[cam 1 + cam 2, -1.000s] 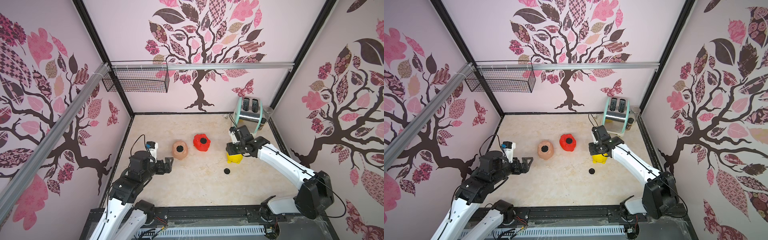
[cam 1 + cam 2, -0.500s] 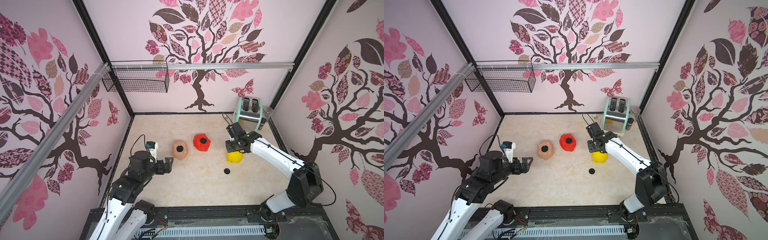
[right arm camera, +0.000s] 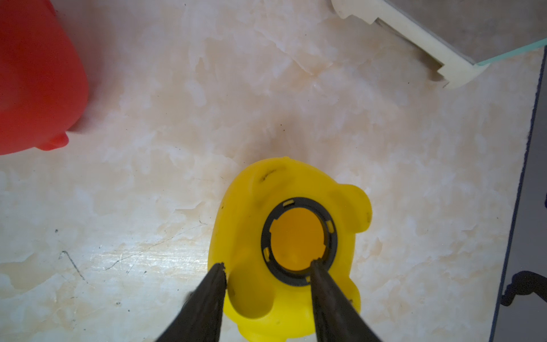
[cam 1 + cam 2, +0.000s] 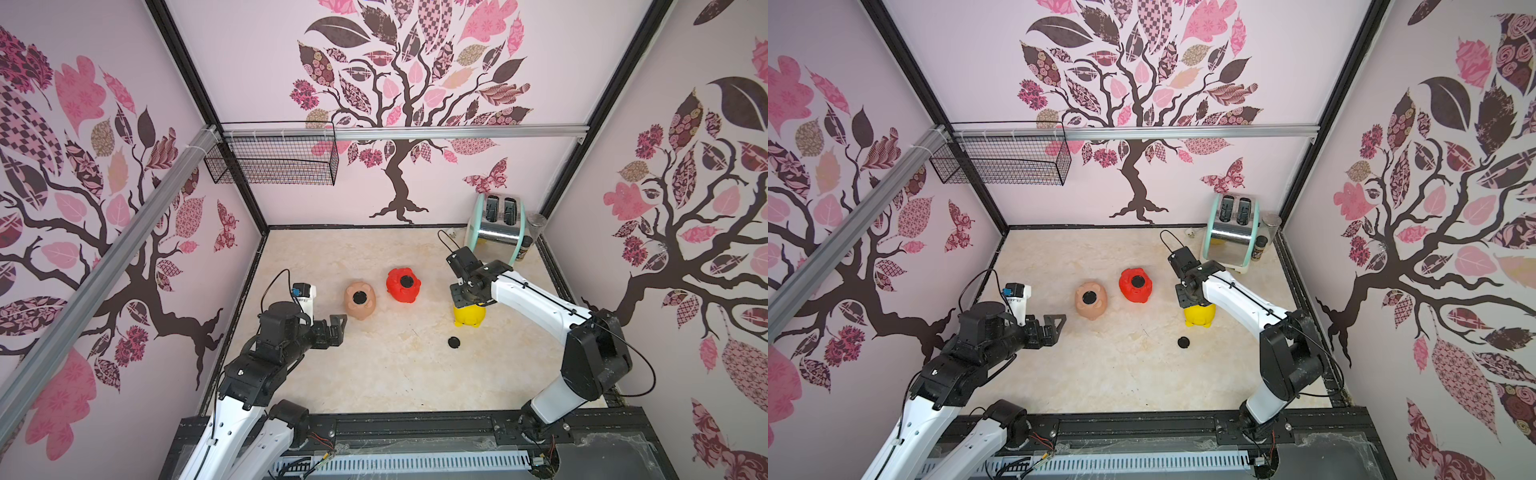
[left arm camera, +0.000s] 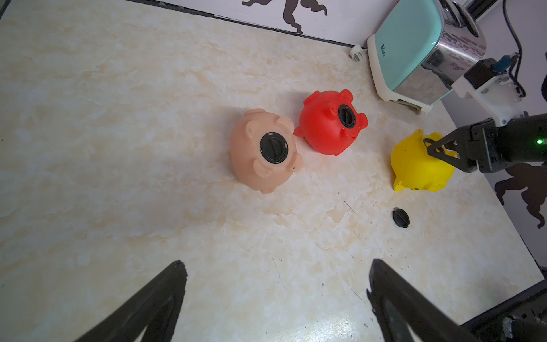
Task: Close piggy banks
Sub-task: Adjust the piggy bank at the center of the board.
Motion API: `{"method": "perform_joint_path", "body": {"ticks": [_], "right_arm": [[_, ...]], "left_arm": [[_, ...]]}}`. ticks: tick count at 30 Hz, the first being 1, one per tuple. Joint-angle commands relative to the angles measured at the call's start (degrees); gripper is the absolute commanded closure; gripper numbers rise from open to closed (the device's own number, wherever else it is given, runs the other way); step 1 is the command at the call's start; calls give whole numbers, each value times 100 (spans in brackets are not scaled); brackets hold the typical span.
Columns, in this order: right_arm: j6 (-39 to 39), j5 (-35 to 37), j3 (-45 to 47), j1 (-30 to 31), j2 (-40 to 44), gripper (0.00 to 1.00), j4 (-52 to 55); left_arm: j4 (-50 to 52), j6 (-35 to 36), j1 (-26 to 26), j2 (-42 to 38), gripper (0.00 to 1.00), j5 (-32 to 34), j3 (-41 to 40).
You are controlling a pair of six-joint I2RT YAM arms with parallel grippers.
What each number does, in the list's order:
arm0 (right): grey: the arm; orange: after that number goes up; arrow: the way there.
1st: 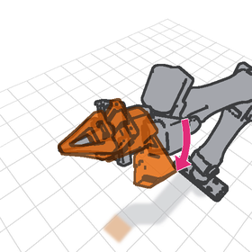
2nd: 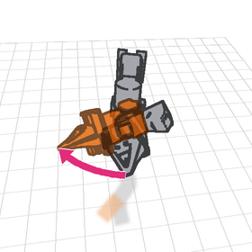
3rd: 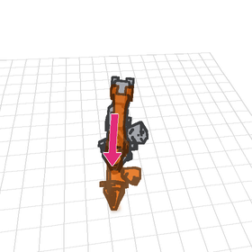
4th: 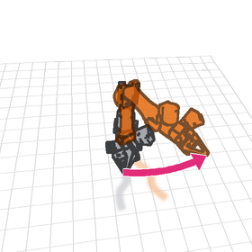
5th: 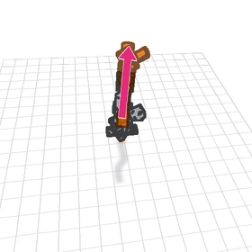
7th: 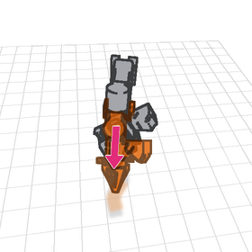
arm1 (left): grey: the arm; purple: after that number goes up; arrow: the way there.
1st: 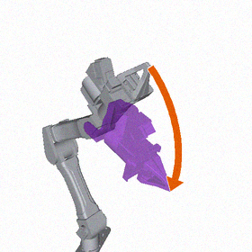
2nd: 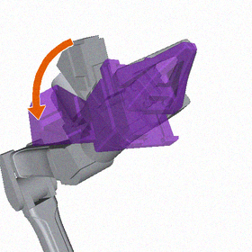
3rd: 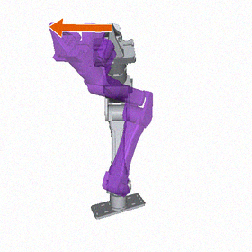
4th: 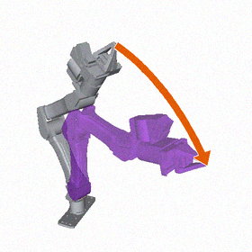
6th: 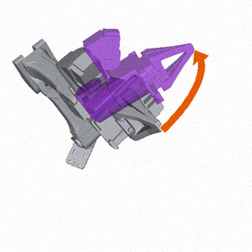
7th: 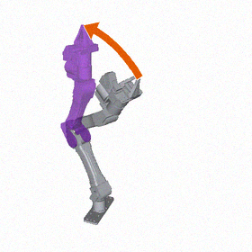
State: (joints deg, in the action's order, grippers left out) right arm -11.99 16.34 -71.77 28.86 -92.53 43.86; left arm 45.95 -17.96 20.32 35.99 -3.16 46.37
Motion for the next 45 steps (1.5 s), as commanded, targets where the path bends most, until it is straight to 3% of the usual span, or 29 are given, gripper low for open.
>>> {"method": "perform_joint_path", "body": {"ticks": [1,24,29,38,45], "right_arm": [[73,128,-138,51,6,50,201],[197,72,127,49,147,50,466],[180,-411,166,50,473,48,289],[-246,-699,800,52,1657,26,-184],[-858,-671,1978,49,2196,24,-685]], "left_arm": [[-74,38,34,-14,2,-18,-36],[-84,42,34,4,2,-36,-39],[-79,46,34,4,2,-36,-28],[-90,55,34,-4,2,-49,-35],[-113,105,34,-18,2,-155,-43]]}}
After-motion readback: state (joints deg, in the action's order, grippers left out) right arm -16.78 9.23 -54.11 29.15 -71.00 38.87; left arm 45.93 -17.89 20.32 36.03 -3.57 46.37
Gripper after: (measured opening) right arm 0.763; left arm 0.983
